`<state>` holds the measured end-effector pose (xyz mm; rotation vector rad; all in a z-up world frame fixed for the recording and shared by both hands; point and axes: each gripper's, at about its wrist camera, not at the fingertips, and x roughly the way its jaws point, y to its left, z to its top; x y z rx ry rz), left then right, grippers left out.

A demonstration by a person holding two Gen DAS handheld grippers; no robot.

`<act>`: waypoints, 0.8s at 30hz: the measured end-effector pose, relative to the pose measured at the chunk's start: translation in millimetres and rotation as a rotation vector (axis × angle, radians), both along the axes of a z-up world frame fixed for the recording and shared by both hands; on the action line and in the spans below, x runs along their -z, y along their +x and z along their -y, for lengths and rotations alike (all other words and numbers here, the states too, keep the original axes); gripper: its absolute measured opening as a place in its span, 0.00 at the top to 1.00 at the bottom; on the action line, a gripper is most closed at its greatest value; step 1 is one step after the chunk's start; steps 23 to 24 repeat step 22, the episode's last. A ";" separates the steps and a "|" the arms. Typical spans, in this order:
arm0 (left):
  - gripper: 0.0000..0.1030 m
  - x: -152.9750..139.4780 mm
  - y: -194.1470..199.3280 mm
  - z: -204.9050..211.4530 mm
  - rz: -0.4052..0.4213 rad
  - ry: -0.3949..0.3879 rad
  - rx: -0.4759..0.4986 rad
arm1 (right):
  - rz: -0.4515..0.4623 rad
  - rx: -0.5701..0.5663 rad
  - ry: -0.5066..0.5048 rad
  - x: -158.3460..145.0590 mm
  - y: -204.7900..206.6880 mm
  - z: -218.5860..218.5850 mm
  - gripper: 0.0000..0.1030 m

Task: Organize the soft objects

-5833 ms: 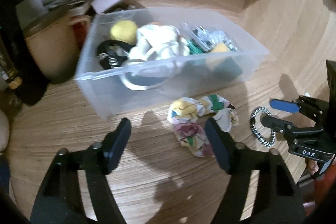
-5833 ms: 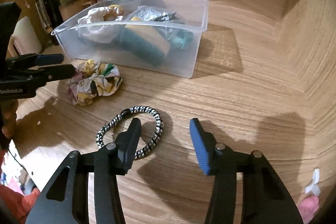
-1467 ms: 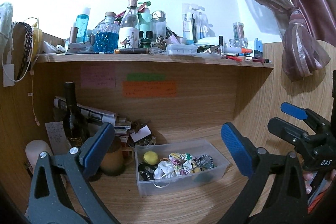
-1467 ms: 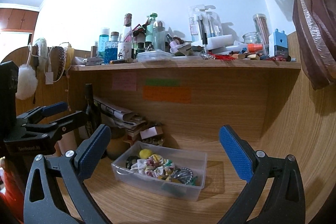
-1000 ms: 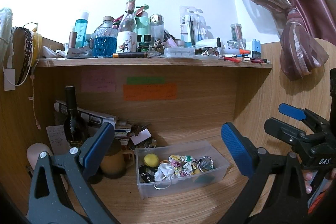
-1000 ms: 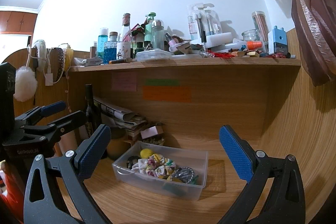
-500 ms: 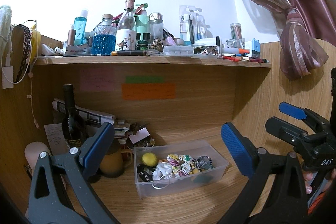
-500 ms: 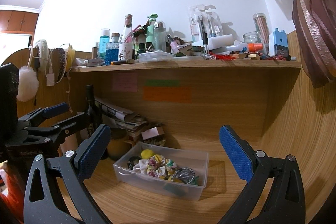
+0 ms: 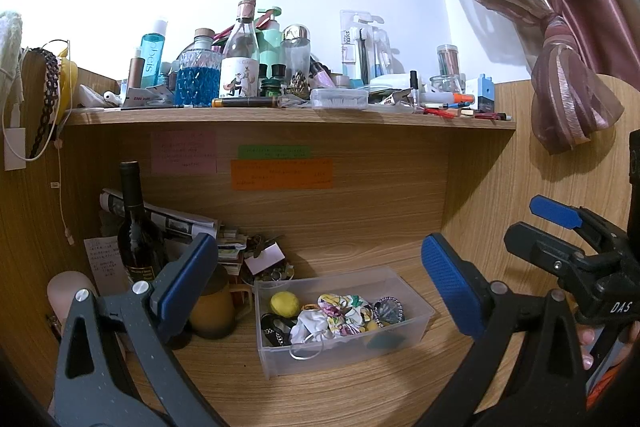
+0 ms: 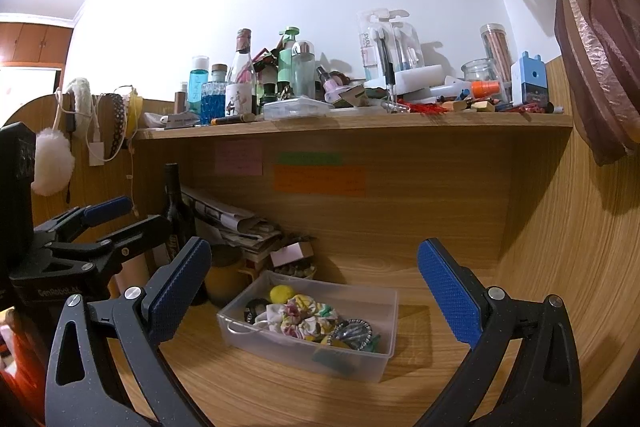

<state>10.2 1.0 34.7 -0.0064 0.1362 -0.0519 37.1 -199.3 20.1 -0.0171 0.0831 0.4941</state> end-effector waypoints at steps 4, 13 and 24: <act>0.00 -0.2 -1.2 0.4 -0.001 -0.004 0.001 | -0.001 -0.001 0.001 -0.1 -0.4 0.2 0.00; 0.00 0.4 -1.6 -1.6 -0.018 -0.023 0.016 | -0.001 0.002 0.001 0.1 -1.2 0.1 0.00; 0.00 1.4 -1.5 -2.5 -0.024 -0.020 0.029 | -0.012 0.005 0.005 0.1 -6.0 -2.6 0.00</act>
